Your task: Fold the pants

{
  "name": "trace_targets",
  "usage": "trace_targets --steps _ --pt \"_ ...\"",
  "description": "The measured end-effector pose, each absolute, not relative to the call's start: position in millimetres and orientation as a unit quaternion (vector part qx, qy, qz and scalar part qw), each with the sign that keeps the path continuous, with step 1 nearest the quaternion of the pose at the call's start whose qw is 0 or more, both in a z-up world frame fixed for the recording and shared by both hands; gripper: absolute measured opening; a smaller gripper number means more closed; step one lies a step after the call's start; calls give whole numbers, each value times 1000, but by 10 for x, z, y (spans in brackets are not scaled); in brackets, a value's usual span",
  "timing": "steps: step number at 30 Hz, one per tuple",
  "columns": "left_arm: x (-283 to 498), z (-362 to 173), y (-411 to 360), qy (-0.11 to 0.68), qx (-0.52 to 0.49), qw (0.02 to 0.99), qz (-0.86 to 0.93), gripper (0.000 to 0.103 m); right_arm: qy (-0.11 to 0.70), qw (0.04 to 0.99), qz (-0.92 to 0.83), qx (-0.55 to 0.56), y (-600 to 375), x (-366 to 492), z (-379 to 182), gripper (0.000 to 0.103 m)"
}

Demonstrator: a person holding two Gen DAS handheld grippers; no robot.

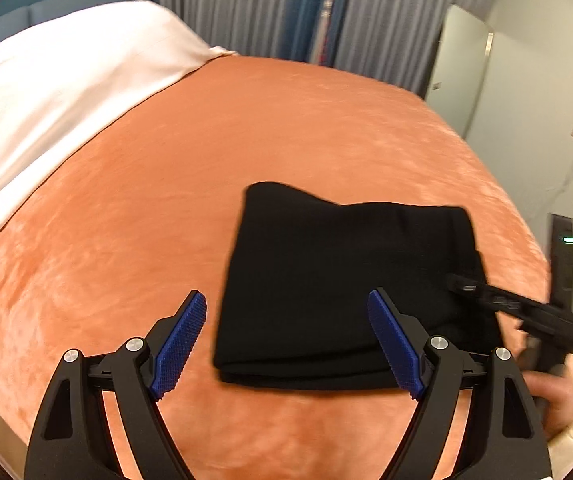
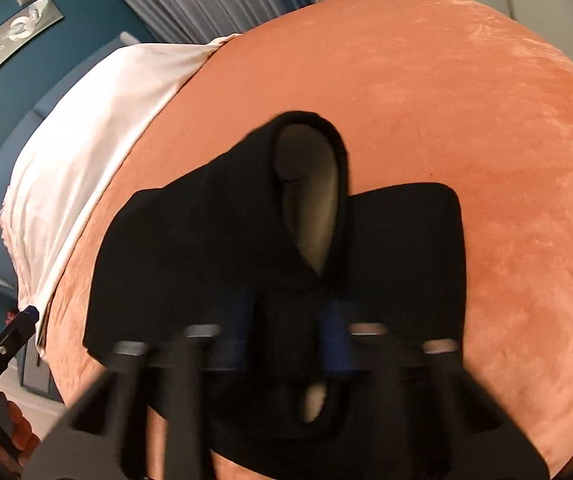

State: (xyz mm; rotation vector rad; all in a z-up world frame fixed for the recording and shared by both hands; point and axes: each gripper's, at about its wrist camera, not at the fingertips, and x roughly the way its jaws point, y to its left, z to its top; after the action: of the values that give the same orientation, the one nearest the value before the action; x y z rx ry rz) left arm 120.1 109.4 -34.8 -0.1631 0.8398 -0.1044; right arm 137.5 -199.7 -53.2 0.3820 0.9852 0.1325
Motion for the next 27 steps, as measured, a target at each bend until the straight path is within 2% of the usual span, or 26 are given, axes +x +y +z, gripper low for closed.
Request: trace_targets --steps 4,6,8,9,12,14,16,19,22,27 --pt "1357 -403 1134 415 -72 906 -35 80 406 895 64 174 -2022 1012 75 13" --pt "1392 -477 1112 421 -64 904 -33 80 421 891 30 165 -2150 857 -85 14" --pt "1419 -603 1060 432 -51 900 -30 80 486 859 10 160 -2234 865 -540 25" --pt "1429 -678 1068 442 -48 895 -29 80 493 852 9 178 -2299 812 -723 27" --pt "1464 -814 1022 456 -48 888 -29 80 456 862 7 220 -2432 657 -534 31" --pt "1457 -807 1050 455 -52 889 -32 80 431 878 -7 208 -2503 566 -332 56" --pt "1466 -824 1099 452 -57 890 -29 84 426 882 -19 200 -2575 507 -255 68" --pt "1481 -910 1186 462 -86 882 -24 85 446 870 -16 211 -2597 538 -394 77" --pt "1524 -1079 1204 486 -117 865 -41 86 477 844 -1 245 -2583 591 -663 79" --pt "1641 -1308 1176 507 -156 846 -57 90 479 835 25 269 -2425 678 -895 78"
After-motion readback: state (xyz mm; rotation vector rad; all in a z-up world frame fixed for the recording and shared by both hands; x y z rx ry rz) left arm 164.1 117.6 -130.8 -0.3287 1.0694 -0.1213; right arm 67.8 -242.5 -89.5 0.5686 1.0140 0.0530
